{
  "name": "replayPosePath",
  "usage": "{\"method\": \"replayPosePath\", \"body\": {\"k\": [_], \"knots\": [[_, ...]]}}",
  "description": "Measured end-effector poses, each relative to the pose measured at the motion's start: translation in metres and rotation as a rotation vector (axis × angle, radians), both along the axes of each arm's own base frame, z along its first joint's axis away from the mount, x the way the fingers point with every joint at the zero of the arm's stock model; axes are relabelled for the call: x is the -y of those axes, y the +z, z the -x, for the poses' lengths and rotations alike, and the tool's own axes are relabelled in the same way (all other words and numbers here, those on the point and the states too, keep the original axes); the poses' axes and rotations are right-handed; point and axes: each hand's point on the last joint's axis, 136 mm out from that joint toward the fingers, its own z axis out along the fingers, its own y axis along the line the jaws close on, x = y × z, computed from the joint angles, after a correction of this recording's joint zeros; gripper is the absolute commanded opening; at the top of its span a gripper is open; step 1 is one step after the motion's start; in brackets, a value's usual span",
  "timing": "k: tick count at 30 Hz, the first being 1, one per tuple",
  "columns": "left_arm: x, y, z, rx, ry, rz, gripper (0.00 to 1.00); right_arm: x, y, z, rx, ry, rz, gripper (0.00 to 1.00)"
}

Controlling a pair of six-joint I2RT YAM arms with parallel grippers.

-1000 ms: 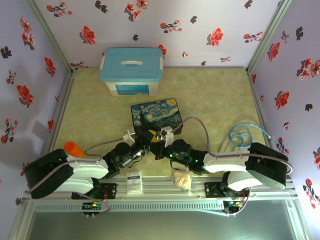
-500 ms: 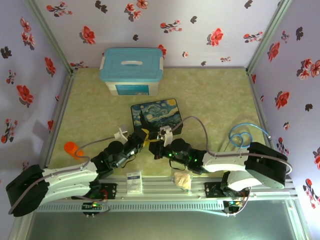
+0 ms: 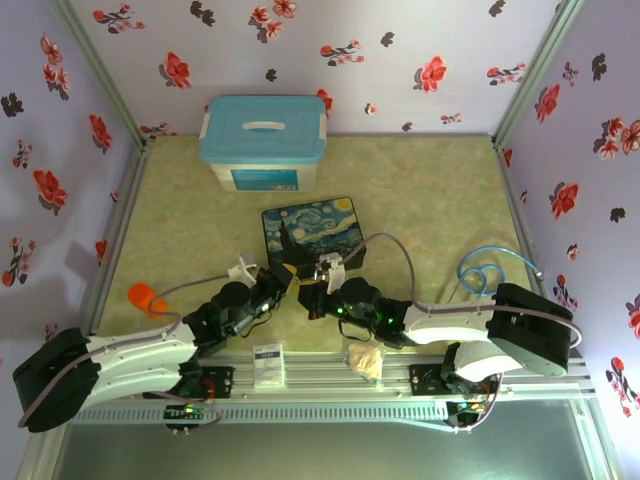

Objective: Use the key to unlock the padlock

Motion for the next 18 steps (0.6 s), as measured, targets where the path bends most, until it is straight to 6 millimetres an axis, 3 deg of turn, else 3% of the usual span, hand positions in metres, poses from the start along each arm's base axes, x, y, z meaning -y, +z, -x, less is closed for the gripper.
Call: {"method": "replayPosePath", "body": {"k": [3, 4, 8, 10, 12, 15, 18], "knots": [[0.000, -0.002, 0.000, 0.001, -0.001, -0.010, 0.00, 0.000, -0.003, 0.000, -0.003, 0.000, 0.007, 0.02], [0.000, -0.002, 0.000, 0.002, -0.002, -0.012, 0.00, 0.000, -0.002, 0.000, -0.003, 0.000, 0.007, 0.09], [-0.003, -0.003, 0.001, 0.021, -0.008, -0.054, 0.00, 0.008, -0.004, -0.002, -0.003, -0.020, 0.025, 0.63], [-0.005, 0.002, 0.000, 0.050, -0.016, -0.094, 0.00, 0.021, 0.002, -0.005, 0.003, -0.042, 0.017, 0.80], [-0.004, 0.015, -0.002, 0.105, -0.028, -0.148, 0.00, 0.042, 0.015, -0.016, 0.006, -0.080, -0.024, 0.86], [0.001, 0.048, -0.005, 0.224, -0.057, -0.203, 0.00, 0.066, 0.035, -0.036, 0.003, -0.110, -0.093, 0.86], [0.011, 0.076, -0.003, 0.347, -0.118, -0.258, 0.00, 0.071, 0.053, -0.037, 0.012, -0.051, -0.152, 0.84]]}}
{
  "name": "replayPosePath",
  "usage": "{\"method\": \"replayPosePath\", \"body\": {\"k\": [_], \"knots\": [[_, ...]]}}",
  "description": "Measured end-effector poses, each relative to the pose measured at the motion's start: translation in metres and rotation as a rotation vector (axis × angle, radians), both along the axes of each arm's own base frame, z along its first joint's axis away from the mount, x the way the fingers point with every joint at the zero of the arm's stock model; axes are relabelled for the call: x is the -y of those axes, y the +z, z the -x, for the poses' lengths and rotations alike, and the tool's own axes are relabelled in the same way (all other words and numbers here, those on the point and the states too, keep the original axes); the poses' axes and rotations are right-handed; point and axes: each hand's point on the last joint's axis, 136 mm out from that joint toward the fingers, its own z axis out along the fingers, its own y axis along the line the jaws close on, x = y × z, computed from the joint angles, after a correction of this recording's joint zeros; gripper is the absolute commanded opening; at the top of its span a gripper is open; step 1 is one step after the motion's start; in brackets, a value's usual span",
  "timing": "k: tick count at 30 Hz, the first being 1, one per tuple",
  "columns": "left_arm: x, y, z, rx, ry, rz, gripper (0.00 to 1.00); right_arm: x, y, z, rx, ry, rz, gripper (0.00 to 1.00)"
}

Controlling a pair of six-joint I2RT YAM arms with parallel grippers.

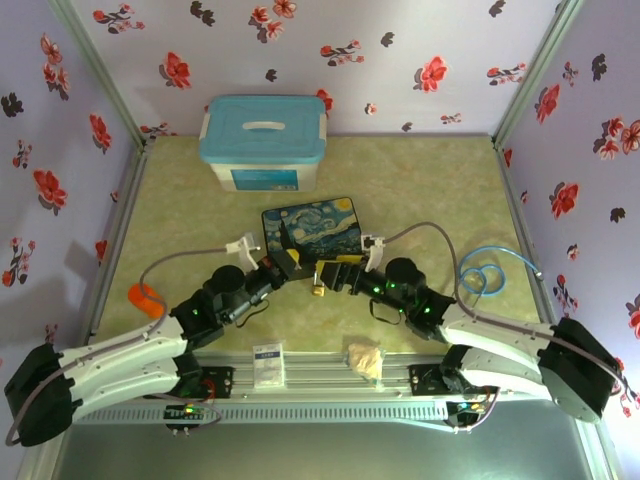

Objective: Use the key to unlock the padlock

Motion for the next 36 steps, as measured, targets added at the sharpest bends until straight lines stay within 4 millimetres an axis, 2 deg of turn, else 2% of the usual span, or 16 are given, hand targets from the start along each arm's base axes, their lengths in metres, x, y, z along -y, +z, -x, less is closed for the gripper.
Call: {"method": "replayPosePath", "body": {"k": [6, 9, 11, 13, 17, 22, 28, 36], "knots": [[0.026, 0.046, 0.013, 0.211, -0.175, -0.121, 0.00, -0.012, 0.032, 0.032, 0.083, 0.209, -0.089, 0.74], [0.031, 0.059, 0.018, 0.291, -0.221, -0.154, 0.00, -0.017, 0.043, 0.038, 0.119, 0.261, -0.121, 0.66], [0.034, 0.060, 0.022, 0.323, -0.249, -0.173, 0.00, -0.021, 0.049, 0.040, 0.135, 0.284, -0.141, 0.59], [0.038, 0.060, 0.024, 0.346, -0.275, -0.189, 0.00, -0.023, 0.054, 0.042, 0.148, 0.303, -0.162, 0.58], [0.042, 0.061, 0.027, 0.374, -0.306, -0.203, 0.00, -0.024, 0.061, 0.045, 0.162, 0.321, -0.184, 0.42], [0.046, 0.062, 0.030, 0.384, -0.331, -0.195, 0.00, -0.024, 0.063, 0.045, 0.173, 0.323, -0.185, 0.36], [0.050, 0.062, 0.030, 0.391, -0.340, -0.179, 0.00, -0.020, 0.068, 0.044, 0.191, 0.303, -0.196, 0.25], [0.051, 0.059, 0.030, 0.382, -0.337, -0.145, 0.00, -0.018, 0.065, 0.043, 0.183, 0.285, -0.203, 0.08]]}}
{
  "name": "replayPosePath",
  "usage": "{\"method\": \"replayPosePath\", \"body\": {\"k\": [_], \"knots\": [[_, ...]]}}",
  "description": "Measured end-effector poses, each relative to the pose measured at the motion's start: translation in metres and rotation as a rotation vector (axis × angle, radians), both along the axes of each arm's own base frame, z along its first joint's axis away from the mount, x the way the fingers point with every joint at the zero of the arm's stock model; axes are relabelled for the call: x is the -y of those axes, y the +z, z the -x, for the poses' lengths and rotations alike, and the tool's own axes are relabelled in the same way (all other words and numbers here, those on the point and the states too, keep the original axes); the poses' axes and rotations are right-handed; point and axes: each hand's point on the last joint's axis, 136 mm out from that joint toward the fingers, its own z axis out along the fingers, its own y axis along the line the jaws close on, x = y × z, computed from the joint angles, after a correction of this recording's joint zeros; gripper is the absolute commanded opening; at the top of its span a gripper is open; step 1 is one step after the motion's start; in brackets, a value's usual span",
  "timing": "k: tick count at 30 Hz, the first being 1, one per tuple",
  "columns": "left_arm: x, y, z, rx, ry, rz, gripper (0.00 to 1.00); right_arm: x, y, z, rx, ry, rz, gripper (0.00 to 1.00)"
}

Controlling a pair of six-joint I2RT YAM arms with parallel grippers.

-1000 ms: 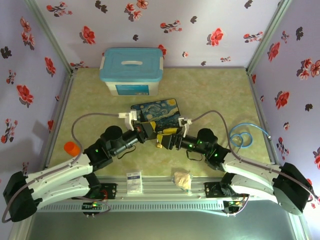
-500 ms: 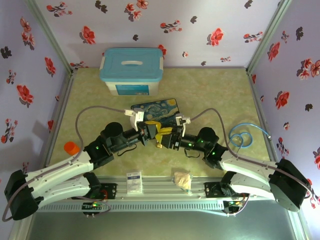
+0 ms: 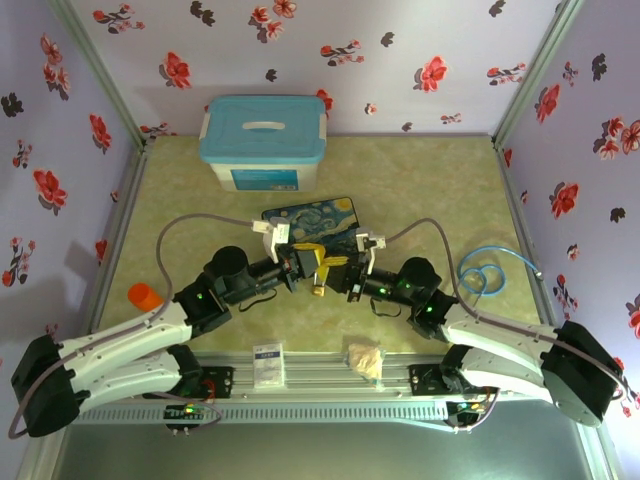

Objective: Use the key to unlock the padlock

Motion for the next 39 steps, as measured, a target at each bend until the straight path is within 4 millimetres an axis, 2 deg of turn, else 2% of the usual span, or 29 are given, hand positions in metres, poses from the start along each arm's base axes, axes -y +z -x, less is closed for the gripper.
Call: {"method": "replayPosePath", "body": {"k": [3, 4, 6, 8, 10, 11, 13, 15, 20, 22, 25, 29, 34, 39], "knots": [[0.001, 0.000, -0.002, -0.005, 0.004, 0.009, 0.00, 0.000, 0.000, -0.001, -0.007, -0.006, -0.009, 0.00], [0.001, 0.000, -0.002, -0.007, 0.004, 0.011, 0.01, 0.001, -0.001, -0.002, -0.010, -0.010, -0.012, 0.00], [0.001, -0.002, -0.003, -0.010, 0.007, 0.009, 0.15, 0.001, -0.002, -0.003, -0.015, -0.017, -0.012, 0.00], [0.001, -0.005, -0.003, -0.017, 0.008, 0.009, 0.22, 0.001, -0.007, -0.006, -0.030, -0.035, 0.004, 0.00], [-0.001, -0.011, -0.005, -0.023, 0.020, 0.002, 0.51, 0.002, -0.016, -0.010, -0.048, -0.056, 0.037, 0.00], [-0.002, -0.015, -0.006, -0.029, 0.032, -0.002, 0.62, 0.002, -0.023, -0.013, -0.062, -0.071, 0.058, 0.00], [-0.007, -0.023, -0.011, -0.038, 0.064, -0.012, 0.75, 0.004, -0.032, -0.017, -0.080, -0.096, 0.092, 0.00], [-0.014, -0.030, -0.015, -0.056, 0.107, -0.008, 0.83, 0.007, -0.043, -0.021, -0.103, -0.129, 0.135, 0.00], [-0.031, -0.033, -0.023, -0.076, 0.192, 0.024, 0.85, 0.014, -0.072, -0.030, -0.156, -0.198, 0.243, 0.00], [-0.033, -0.040, -0.027, -0.104, 0.221, 0.010, 0.85, 0.018, -0.084, -0.033, -0.182, -0.227, 0.287, 0.00], [-0.037, -0.064, -0.033, -0.179, 0.269, -0.055, 0.79, 0.026, -0.102, -0.038, -0.218, -0.280, 0.355, 0.00], [-0.041, -0.110, -0.036, -0.299, 0.325, -0.218, 0.75, 0.046, -0.127, -0.048, -0.272, -0.396, 0.484, 0.00], [-0.034, -0.144, -0.028, -0.377, 0.310, -0.316, 0.71, 0.073, -0.140, -0.055, -0.295, -0.521, 0.593, 0.00], [-0.030, -0.180, -0.023, -0.433, 0.295, -0.422, 0.73, 0.086, -0.152, -0.055, -0.312, -0.564, 0.658, 0.00]]}}
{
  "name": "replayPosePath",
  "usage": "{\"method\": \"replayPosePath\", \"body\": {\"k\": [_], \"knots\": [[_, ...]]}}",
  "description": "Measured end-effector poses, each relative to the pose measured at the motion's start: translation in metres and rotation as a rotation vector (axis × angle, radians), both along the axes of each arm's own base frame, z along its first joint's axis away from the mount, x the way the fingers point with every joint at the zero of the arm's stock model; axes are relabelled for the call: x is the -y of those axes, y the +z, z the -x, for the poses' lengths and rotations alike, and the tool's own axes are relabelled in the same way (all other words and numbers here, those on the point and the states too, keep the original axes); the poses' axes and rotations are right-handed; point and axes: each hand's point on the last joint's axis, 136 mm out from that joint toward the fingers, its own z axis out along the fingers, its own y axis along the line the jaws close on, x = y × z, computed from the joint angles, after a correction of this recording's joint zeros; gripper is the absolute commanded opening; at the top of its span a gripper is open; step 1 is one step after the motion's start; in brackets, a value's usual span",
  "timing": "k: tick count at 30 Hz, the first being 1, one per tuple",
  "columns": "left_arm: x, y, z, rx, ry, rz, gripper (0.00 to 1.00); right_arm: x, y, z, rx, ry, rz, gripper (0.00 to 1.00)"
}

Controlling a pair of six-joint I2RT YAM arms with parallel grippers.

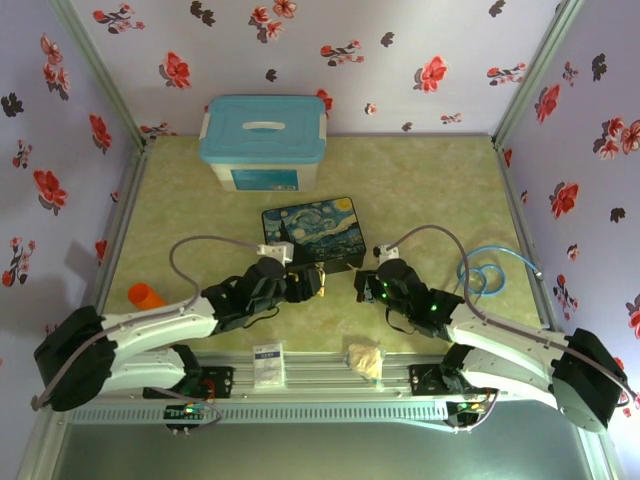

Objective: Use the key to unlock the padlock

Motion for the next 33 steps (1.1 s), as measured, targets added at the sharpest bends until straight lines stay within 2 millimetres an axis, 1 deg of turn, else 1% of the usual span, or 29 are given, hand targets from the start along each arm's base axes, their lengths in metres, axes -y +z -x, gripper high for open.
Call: {"method": "replayPosePath", "body": {"k": [2, 5, 7, 8, 10, 12, 18, 21, 27, 31, 33], "knots": [[0.000, -0.014, 0.001, -0.023, -0.007, -0.040, 0.77, 0.002, -0.003, 0.000, -0.003, -0.009, 0.013, 0.00], [0.001, -0.032, 0.002, -0.048, -0.016, -0.089, 0.77, 0.005, -0.007, -0.001, -0.010, -0.019, 0.032, 0.00], [0.003, -0.040, 0.001, -0.060, -0.024, -0.113, 0.75, 0.006, -0.010, -0.001, -0.016, -0.023, 0.041, 0.00], [0.005, -0.042, 0.000, -0.064, -0.027, -0.122, 0.73, 0.007, -0.011, -0.001, -0.020, -0.026, 0.044, 0.00], [0.010, -0.047, -0.002, -0.069, -0.034, -0.130, 0.66, 0.008, -0.012, -0.001, -0.023, -0.034, 0.045, 0.00], [0.013, -0.052, -0.004, -0.071, -0.035, -0.135, 0.57, 0.008, -0.011, -0.002, -0.024, -0.045, 0.042, 0.00], [0.014, -0.074, -0.006, -0.088, -0.035, -0.186, 0.50, 0.009, -0.013, -0.002, -0.032, -0.057, 0.036, 0.00], [0.019, -0.079, -0.008, -0.093, -0.040, -0.199, 0.47, 0.010, -0.014, -0.001, -0.036, -0.058, 0.039, 0.00], [0.029, -0.077, -0.012, -0.088, -0.049, -0.197, 0.43, 0.010, -0.015, -0.002, -0.035, -0.060, 0.035, 0.00], [0.033, -0.082, -0.014, -0.094, -0.052, -0.207, 0.34, 0.010, -0.017, -0.002, -0.042, -0.068, 0.024, 0.00], [0.036, -0.081, -0.015, -0.095, -0.058, -0.202, 0.32, 0.010, -0.019, -0.002, -0.045, -0.071, 0.020, 0.00]]}}
